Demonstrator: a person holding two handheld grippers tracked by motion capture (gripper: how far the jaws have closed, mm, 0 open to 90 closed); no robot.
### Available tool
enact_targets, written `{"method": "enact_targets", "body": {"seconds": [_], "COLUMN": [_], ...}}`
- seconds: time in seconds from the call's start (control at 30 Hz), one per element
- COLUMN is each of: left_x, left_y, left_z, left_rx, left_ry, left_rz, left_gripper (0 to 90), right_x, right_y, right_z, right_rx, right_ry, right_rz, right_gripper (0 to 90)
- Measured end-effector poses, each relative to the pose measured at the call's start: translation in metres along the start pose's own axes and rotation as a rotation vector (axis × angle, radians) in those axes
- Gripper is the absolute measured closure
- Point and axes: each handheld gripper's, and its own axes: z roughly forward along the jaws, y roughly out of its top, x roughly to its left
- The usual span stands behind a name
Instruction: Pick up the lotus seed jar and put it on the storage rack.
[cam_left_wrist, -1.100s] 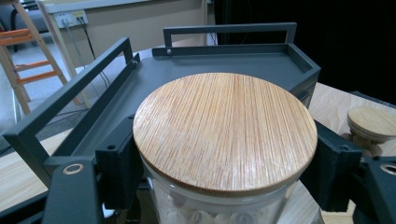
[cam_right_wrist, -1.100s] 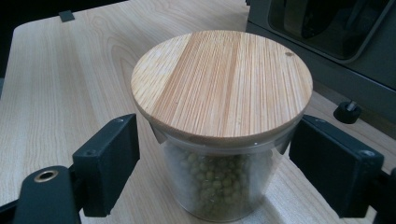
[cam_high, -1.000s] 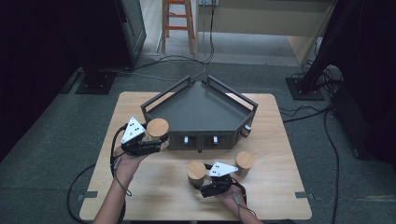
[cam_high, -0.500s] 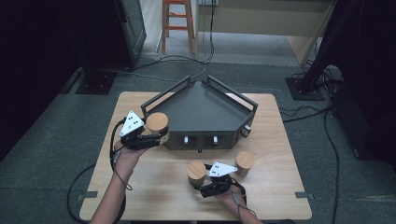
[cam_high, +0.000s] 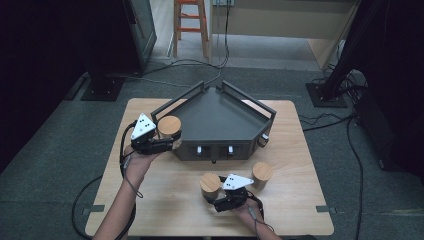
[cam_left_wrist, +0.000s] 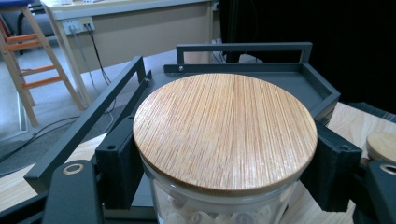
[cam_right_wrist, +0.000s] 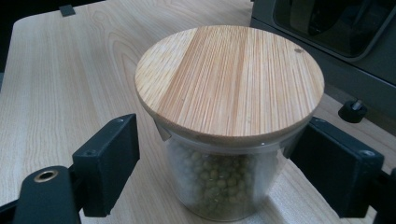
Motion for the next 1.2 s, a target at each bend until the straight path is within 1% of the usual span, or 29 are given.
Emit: {"method": "enact_targets", "body": {"seconds": [0.33,0.4,0.6,0.8,1.07,1.17,1.2], "left_x": [0.007,0.006,0.008,0.009,0.01,0.01,0.01], "left_y": [0.0,0.0,0.0,0.0,0.001,0.0,0.0], "left_z": [0.011,0.012,0.017,0.024,0.032,0.035,0.037], "left_rx": [-0.008,-0.01,-0.006,-0.013,-0.006,-0.009,-0.01], "left_ry": [0.003,0.005,0.008,0.01,0.011,0.019,0.021], "left_rz": [-0.023,-0.026,-0.024,-0.021,-0.023,-0.017,-0.024], "left_gripper": [25.2,25.2,25.2,25.2,25.2,25.2,25.2], "right_x": [0.0,0.0,0.0,-0.001,0.0,0.0,0.0], "right_y": [0.0,0.0,0.001,0.0,0.001,0.001,0.001], "right_z": [0.0,0.0,0.0,0.0,0.001,0.001,0.001], "right_rx": [0.003,0.003,0.005,0.004,0.011,0.012,0.012], "right_ry": [0.001,0.002,0.001,0.006,0.003,0.002,0.002], "right_rz": [0.002,0.003,0.002,0.008,0.004,0.004,0.004], "right_gripper": [16.0,16.0,16.0,15.9,15.9,15.9,15.9]}}
